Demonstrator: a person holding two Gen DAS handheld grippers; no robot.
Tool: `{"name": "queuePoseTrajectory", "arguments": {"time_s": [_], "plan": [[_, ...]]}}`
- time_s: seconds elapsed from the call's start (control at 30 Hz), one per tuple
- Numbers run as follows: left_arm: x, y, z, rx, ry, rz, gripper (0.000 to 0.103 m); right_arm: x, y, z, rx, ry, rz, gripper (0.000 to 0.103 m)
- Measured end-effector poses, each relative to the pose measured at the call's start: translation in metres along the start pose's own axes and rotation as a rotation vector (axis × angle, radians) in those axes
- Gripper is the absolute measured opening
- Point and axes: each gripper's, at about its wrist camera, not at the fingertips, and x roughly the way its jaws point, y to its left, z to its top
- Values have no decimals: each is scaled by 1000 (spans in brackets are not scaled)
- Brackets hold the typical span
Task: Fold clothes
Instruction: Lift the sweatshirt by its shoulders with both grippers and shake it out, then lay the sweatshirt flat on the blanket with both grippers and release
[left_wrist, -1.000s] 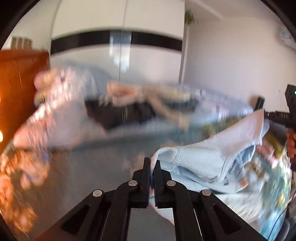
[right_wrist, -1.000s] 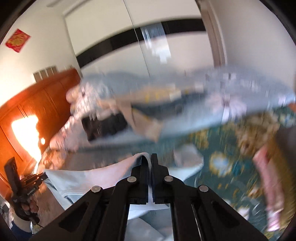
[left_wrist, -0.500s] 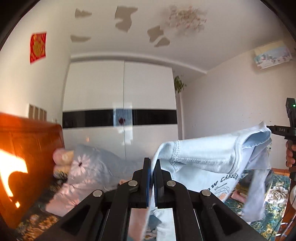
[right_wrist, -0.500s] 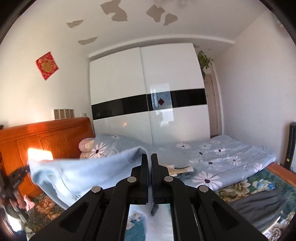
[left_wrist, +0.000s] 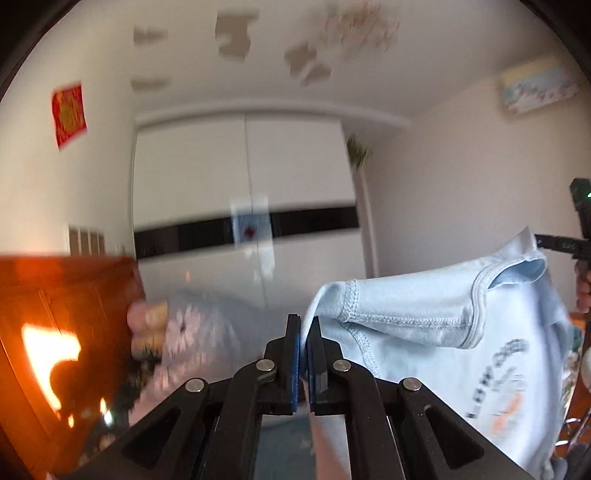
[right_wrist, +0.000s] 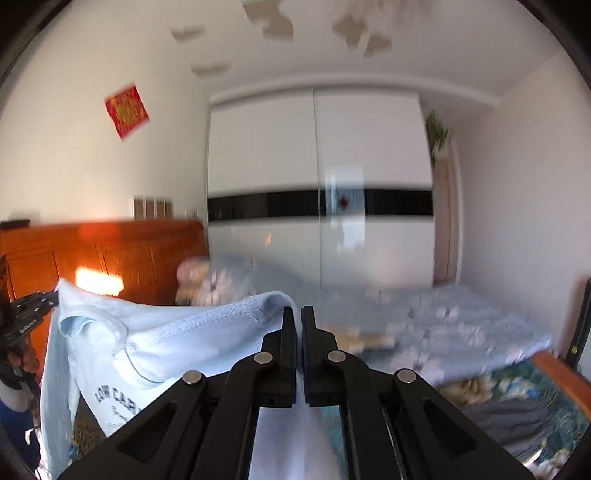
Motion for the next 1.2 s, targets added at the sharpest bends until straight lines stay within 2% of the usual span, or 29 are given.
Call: {"name": "queuePoseTrajectory", "arguments": {"time_s": [0.07,0.13,0.27,0.33,0.4,0.5,0.7,0.83,0.93,1.03,1.13,1.17,1.2], "plan": [[61,13,-37,-56,138,-10,4,26,-2,-5,1,57,-2,2],[120,25,-84,-90,265,15,4,53,-3,-11,2,115,-3,2],[204,35,-165,-170,445,54,4,166,-15,-66,34,335,-38,2],[245,40,-199,-214,524,51,4,206,-27,-92,38,410,-59,2],[267,39,-223,-241,578,47,4,241,-35,-112,55,471,-74,2],[296,39,-245,-276,633,59,4,287,-43,-134,87,539,-95,2],[349,59,-268,-365,689,73,4,338,-59,-133,139,555,-110,2],[378,63,-298,-422,798,78,3,370,-63,-163,169,660,-120,2],[390,63,-314,-450,852,80,4,381,-72,-186,226,705,-129,2],[395,67,-321,-516,874,68,4,383,-85,-193,295,708,-132,2],[395,69,-324,-579,885,8,6,378,-94,-195,333,710,-111,2],[394,69,-324,-603,885,-22,8,374,-94,-194,314,704,-114,3],[389,70,-324,-624,887,-42,17,369,-94,-192,304,699,-108,3]]}}
